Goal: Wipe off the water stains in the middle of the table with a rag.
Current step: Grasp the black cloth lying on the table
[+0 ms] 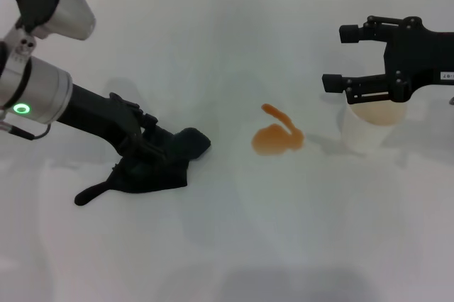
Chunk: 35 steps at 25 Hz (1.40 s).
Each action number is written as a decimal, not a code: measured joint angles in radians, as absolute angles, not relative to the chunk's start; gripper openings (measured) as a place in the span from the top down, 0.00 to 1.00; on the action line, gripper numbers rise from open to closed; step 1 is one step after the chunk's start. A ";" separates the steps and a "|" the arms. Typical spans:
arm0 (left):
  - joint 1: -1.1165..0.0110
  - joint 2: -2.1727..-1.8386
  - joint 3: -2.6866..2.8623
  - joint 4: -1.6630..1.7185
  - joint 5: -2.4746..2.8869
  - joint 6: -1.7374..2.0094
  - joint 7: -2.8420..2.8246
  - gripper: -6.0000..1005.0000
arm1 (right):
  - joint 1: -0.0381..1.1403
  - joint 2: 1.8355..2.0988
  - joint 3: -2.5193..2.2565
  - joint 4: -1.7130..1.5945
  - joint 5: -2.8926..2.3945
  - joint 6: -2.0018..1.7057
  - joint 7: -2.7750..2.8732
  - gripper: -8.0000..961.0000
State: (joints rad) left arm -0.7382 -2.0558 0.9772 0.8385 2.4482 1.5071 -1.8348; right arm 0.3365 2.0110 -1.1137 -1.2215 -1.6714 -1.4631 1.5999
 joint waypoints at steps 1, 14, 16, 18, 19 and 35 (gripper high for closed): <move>-0.738 -2.056 0.977 0.839 2.448 1.507 -1.835 0.14 | 0.335 2.011 -1.114 -1.222 -1.671 -1.463 1.600 0.09; -0.727 -2.074 0.983 0.811 2.448 1.470 -1.815 0.14 | 0.327 2.011 -1.105 -1.218 -1.672 -1.463 1.598 0.09; -0.723 -2.074 0.983 0.810 2.449 1.468 -1.815 0.14 | 0.326 2.011 -1.104 -1.217 -1.672 -1.463 1.598 0.09; -0.719 -2.073 0.982 0.810 2.449 1.466 -1.815 0.14 | 0.322 2.011 -1.104 -1.217 -1.672 -1.463 1.598 0.09; -0.716 -2.072 0.982 0.810 2.449 1.466 -1.815 0.14 | 0.320 2.011 -1.104 -1.217 -1.672 -1.464 1.598 0.09; -0.703 -2.074 0.983 0.810 2.459 1.453 -1.811 0.14 | 0.313 2.011 -1.103 -1.212 -1.670 -1.456 1.597 0.09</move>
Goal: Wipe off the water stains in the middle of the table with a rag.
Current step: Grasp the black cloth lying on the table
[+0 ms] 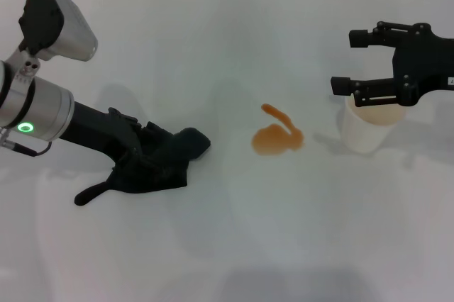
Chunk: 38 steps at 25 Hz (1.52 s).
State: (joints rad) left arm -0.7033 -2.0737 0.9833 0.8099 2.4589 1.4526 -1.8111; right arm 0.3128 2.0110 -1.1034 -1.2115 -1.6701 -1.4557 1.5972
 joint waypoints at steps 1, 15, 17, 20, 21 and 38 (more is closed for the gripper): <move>-0.703 -2.074 0.983 0.810 2.459 1.452 -1.811 0.14 | 0.313 2.011 -1.103 -1.211 -1.670 -1.454 1.595 0.09; -0.713 -2.077 0.983 0.765 2.451 1.413 -1.801 0.39 | 0.313 2.011 -1.103 -1.213 -1.660 -1.446 1.587 0.09; -0.715 -2.077 0.983 0.758 2.450 1.409 -1.794 0.42 | 0.313 2.011 -1.103 -1.213 -1.660 -1.446 1.587 0.09; -0.715 -2.077 0.983 0.757 2.446 1.407 -1.788 0.45 | 0.313 2.011 -1.103 -1.215 -1.660 -1.442 1.586 0.09; -0.715 -2.077 0.983 0.757 2.445 1.407 -1.788 0.45 | 0.313 2.011 -1.103 -1.215 -1.660 -1.441 1.586 0.09; -0.721 -2.080 0.983 0.739 2.438 1.362 -1.798 0.83 | 0.313 2.011 -1.101 -1.220 -1.658 -1.437 1.586 0.09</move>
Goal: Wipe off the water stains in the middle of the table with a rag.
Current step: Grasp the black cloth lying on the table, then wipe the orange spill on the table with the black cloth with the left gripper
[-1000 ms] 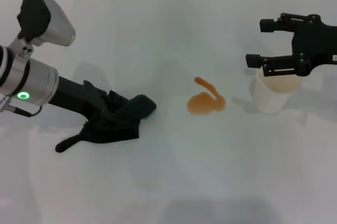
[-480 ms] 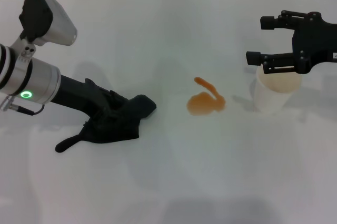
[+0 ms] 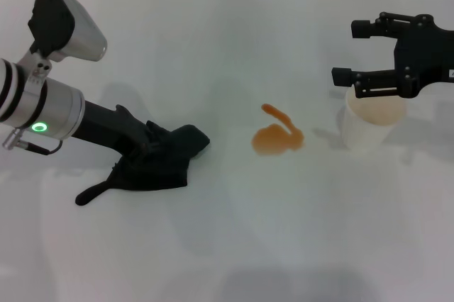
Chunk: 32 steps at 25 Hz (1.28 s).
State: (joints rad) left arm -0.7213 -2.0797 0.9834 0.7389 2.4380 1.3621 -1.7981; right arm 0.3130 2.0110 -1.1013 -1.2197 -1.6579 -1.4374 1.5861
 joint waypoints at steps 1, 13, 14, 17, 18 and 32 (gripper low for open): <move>-0.722 -2.080 0.983 0.738 2.437 1.361 -1.798 0.86 | 0.313 2.011 -1.101 -1.220 -1.657 -1.437 1.586 0.09; -0.735 -2.080 0.983 0.734 2.379 1.302 -1.785 0.93 | 0.311 2.011 -1.101 -1.216 -1.646 -1.439 1.580 0.09; -0.740 -2.080 0.983 0.732 2.374 1.286 -1.779 0.93 | 0.311 2.011 -1.101 -1.216 -1.646 -1.439 1.579 0.09; -0.775 -2.077 0.983 0.684 2.320 1.242 -1.737 0.93 | 0.311 2.011 -1.101 -1.212 -1.639 -1.438 1.576 0.09; -0.794 -2.076 0.983 0.661 2.309 1.229 -1.725 0.93 | 0.311 2.011 -1.101 -1.211 -1.636 -1.438 1.576 0.09; -0.943 -2.086 0.992 0.465 2.161 1.047 -1.600 0.93 | 0.300 2.010 -1.081 -1.218 -1.632 -1.443 1.570 0.09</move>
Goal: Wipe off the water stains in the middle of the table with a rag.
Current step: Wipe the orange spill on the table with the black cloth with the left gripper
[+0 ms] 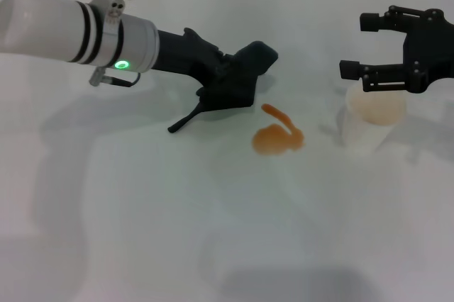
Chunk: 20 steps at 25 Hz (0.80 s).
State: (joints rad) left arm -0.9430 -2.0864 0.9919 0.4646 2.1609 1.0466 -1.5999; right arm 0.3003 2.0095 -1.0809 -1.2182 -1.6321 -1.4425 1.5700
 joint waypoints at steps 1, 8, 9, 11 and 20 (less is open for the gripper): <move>-0.944 -2.087 1.009 0.455 2.137 1.034 -1.595 0.93 | 0.300 2.010 -1.080 -1.218 -1.632 -1.444 1.568 0.09; -0.930 -2.089 1.205 0.406 1.956 0.930 -1.588 0.93 | 0.298 2.009 -1.078 -1.220 -1.632 -1.445 1.562 0.09; -0.929 -2.089 1.230 0.400 1.932 0.917 -1.587 0.93 | 0.297 2.009 -1.078 -1.222 -1.632 -1.446 1.562 0.09; -0.925 -2.090 1.273 0.394 1.888 0.902 -1.580 0.93 | 0.295 2.009 -1.078 -1.227 -1.632 -1.446 1.562 0.09; -0.922 -2.094 1.457 0.381 1.705 0.890 -1.553 0.93 | 0.289 2.009 -1.082 -1.230 -1.632 -1.448 1.556 0.09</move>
State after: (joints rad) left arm -0.9219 -2.0939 1.4574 0.3808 1.7050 0.8901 -1.5525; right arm 0.2892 2.0095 -1.0817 -1.2303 -1.6324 -1.4479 1.5557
